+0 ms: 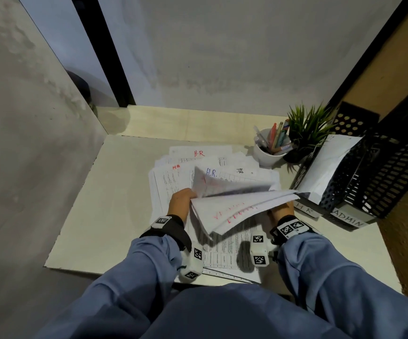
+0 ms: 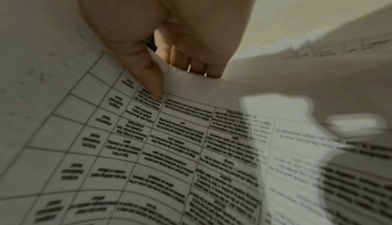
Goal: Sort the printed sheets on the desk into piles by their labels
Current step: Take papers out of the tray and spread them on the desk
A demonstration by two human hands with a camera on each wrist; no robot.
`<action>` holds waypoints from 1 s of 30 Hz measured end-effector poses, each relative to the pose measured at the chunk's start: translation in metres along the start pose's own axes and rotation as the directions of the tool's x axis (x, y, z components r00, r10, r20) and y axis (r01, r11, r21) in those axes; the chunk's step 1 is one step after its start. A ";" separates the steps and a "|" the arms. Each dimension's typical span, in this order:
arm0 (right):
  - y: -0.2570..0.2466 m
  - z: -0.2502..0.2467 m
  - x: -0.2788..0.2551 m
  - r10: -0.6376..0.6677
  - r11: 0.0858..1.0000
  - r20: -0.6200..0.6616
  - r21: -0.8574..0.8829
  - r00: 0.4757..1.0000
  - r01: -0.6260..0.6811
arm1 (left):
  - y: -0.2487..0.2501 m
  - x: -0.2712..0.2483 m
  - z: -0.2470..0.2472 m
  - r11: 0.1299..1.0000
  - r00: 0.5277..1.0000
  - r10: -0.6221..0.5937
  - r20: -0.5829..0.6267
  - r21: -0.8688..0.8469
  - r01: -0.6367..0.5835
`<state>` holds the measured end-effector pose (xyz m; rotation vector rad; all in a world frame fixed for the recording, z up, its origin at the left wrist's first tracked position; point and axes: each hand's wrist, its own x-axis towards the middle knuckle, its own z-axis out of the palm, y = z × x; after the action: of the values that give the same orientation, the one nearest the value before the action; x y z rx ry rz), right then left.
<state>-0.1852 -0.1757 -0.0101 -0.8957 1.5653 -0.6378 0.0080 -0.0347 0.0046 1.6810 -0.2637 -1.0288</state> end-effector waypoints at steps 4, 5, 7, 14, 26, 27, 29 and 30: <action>-0.023 -0.001 -0.012 -0.113 0.990 0.136 -0.065 0.984 0.123 | 0.012 -0.004 0.001 0.995 0.980 0.024 0.196 -0.103 -0.004; -0.029 0.000 -0.015 -0.131 0.986 0.150 -0.082 0.980 0.145 | 0.020 -0.011 0.006 0.994 0.971 0.072 0.230 -0.094 -0.051; -0.038 0.001 -0.016 -0.143 0.987 0.169 -0.044 0.975 0.153 | 0.033 -0.017 0.012 0.986 0.951 0.168 0.261 -0.066 -0.156; -0.085 -0.001 -0.035 -0.412 0.911 0.162 0.086 0.897 0.403 | 0.079 -0.024 0.029 0.923 0.922 0.356 0.148 0.099 -0.372; -0.050 0.009 -0.080 -0.274 0.961 0.196 0.014 0.942 0.276 | 0.042 -0.015 0.039 0.865 0.958 0.286 0.002 0.430 -0.259; -0.048 0.010 -0.078 -0.271 0.960 0.198 -0.010 0.942 0.278 | 0.041 -0.015 0.037 0.868 0.960 0.278 -0.003 0.429 -0.250; -0.052 0.011 -0.076 -0.289 0.956 0.182 -0.005 0.940 0.295 | 0.046 -0.020 0.035 0.899 0.946 0.322 -0.038 0.325 -0.293; -0.053 0.010 -0.075 -0.301 0.953 0.166 0.009 0.939 0.304 | 0.050 -0.023 0.033 0.907 0.937 0.345 -0.054 0.276 -0.318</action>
<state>-0.1613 -0.1427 0.0724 -1.1858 1.2961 -0.7475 -0.0144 -0.0614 0.0582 1.8401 -0.6208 -0.6718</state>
